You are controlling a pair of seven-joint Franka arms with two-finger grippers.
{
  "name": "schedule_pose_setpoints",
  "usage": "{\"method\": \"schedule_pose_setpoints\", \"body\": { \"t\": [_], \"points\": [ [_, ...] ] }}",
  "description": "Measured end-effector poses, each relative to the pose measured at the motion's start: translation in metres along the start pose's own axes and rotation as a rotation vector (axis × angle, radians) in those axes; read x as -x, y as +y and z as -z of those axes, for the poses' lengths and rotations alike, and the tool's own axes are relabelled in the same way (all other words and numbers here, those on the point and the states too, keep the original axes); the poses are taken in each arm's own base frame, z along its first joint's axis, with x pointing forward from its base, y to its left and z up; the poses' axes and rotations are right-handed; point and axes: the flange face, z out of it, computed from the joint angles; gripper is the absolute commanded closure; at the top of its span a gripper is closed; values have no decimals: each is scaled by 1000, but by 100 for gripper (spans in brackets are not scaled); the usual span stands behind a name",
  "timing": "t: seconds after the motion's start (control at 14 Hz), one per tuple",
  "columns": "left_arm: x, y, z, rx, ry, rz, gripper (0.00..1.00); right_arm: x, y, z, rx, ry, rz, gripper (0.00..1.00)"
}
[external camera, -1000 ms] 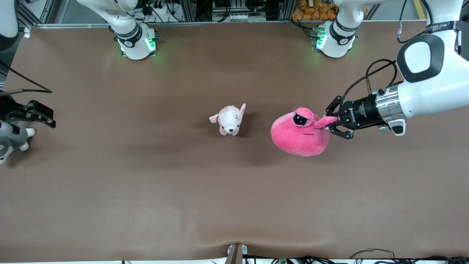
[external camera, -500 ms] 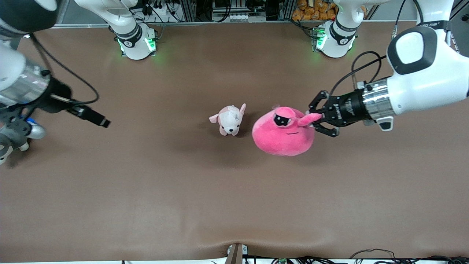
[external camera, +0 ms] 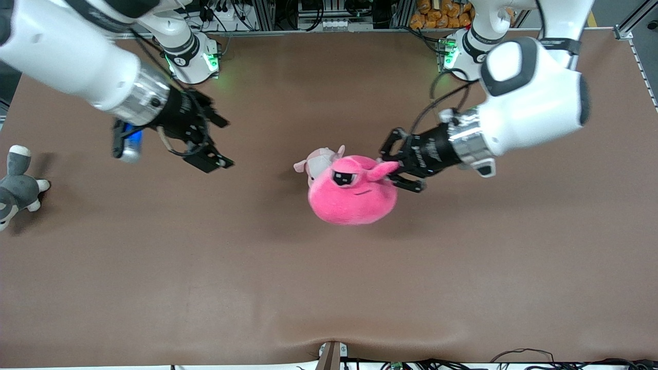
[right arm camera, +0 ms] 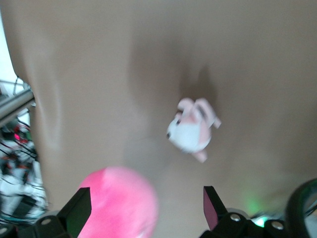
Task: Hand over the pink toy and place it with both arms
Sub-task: 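Grasp the plush with the right gripper while the left gripper holds it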
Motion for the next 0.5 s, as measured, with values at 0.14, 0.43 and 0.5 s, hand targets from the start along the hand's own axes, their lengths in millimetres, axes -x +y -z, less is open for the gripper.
{"method": "schedule_pose_setpoints", "body": {
  "t": [0.14,0.43,0.5],
  "points": [
    [10,-21,-19,-2,-7,-12,100,28,-1,-26,-20,-22,-84,0],
    [19,-50,-47,-22,3,-6,100,58,-3,-56,-51,-58,-218,19],
    [20,-56,-53,-22,9,-5,100,58,-3,-57,-53,-61,-233,20]
  ]
}}
